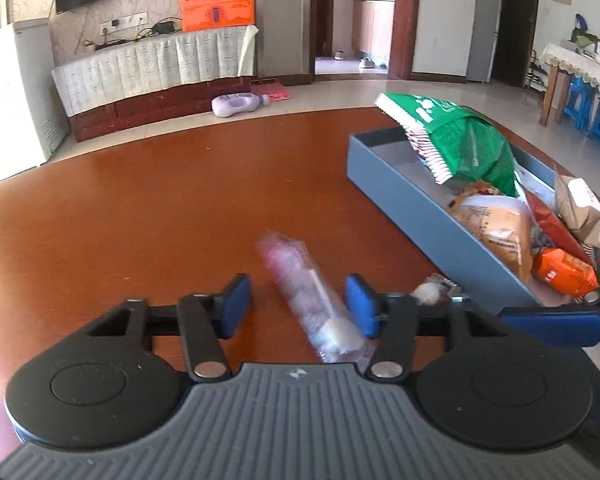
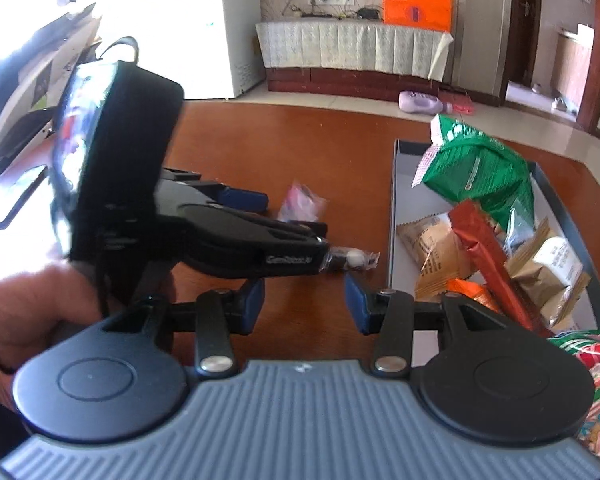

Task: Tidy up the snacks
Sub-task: 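Grasp the clear spoon packet with the left gripper while the right grasps the small clear candy, then carry the spoon packet and clear candy over the grey box, then open the left gripper over the box while the right releases the candy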

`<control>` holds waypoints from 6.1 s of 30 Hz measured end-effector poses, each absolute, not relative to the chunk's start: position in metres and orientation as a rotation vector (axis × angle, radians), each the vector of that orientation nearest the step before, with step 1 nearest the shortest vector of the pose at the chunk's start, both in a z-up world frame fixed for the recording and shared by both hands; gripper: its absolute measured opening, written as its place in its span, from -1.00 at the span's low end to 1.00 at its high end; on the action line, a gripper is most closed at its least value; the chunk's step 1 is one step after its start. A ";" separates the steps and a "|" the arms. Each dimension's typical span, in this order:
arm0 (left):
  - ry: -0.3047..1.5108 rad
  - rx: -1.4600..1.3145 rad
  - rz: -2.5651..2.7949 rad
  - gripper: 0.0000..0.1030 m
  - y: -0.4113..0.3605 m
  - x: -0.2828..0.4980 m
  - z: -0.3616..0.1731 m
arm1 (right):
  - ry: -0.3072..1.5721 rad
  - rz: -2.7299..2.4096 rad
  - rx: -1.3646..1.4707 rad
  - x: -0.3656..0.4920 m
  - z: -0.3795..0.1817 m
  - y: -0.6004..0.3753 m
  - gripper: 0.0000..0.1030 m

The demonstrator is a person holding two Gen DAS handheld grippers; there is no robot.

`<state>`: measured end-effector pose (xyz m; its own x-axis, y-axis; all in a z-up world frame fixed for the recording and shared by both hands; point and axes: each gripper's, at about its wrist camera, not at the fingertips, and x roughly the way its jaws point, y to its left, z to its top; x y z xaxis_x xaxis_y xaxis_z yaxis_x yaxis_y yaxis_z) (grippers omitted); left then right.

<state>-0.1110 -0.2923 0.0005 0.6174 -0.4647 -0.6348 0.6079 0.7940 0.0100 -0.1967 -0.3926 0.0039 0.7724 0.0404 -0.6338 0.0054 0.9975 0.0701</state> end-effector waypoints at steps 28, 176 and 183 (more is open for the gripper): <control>0.704 0.173 -0.587 -0.14 -0.202 -0.100 0.008 | 0.748 0.031 -0.066 -0.164 -0.016 -0.346 -0.45; 0.529 0.174 -0.860 -0.64 -0.440 -0.157 0.026 | 0.399 -0.200 0.122 -0.299 0.071 -0.478 -0.48; 0.525 0.185 -0.856 -0.55 -0.442 -0.155 0.025 | 0.405 -0.199 0.122 -0.296 0.070 -0.479 -0.48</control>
<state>-0.1547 -0.4423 0.0246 0.5377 -0.6706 -0.5111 0.7595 0.6484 -0.0517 -0.2961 -0.4791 0.0696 0.9003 -0.1671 -0.4020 0.2157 0.9733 0.0785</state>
